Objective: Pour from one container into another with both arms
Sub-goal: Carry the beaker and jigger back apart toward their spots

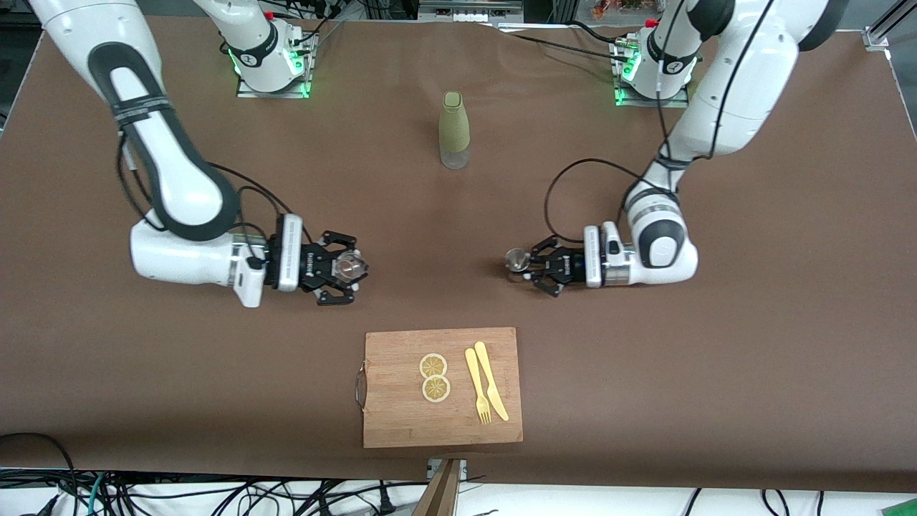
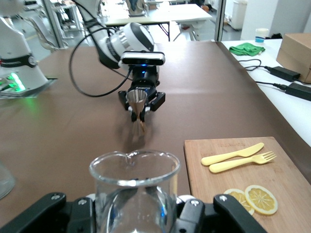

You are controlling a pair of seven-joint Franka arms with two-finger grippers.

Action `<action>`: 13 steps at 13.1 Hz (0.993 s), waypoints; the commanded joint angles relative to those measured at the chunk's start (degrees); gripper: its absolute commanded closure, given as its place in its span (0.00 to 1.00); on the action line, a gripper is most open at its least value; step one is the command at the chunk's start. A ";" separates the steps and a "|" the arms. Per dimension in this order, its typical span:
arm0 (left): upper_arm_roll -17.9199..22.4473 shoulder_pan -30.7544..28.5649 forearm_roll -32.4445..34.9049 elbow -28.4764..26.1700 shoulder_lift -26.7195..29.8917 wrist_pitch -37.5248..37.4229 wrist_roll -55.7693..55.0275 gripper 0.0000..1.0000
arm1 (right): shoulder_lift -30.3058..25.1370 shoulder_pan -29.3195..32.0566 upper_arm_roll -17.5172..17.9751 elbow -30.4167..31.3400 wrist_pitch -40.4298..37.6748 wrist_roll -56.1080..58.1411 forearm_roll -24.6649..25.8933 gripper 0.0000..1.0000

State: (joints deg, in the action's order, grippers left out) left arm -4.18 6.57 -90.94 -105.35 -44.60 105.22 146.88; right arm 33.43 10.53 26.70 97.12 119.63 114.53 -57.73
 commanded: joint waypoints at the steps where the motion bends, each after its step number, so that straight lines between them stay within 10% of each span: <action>1: 3.02 -6.47 9.69 -4.07 3.90 -7.98 4.90 1.00 | 4.07 6.50 0.72 0.61 -8.15 7.52 -1.77 0.94; 13: 18.68 -21.77 33.01 -0.66 -0.48 -31.03 25.20 1.00 | 17.62 12.94 -21.77 2.54 -28.39 40.41 -1.25 0.94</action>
State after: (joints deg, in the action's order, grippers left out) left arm 13.42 -13.98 -60.68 -107.43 -43.62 76.91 159.63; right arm 50.17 23.20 6.15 99.77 93.29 152.77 -58.24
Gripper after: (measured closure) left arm 0.784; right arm 0.859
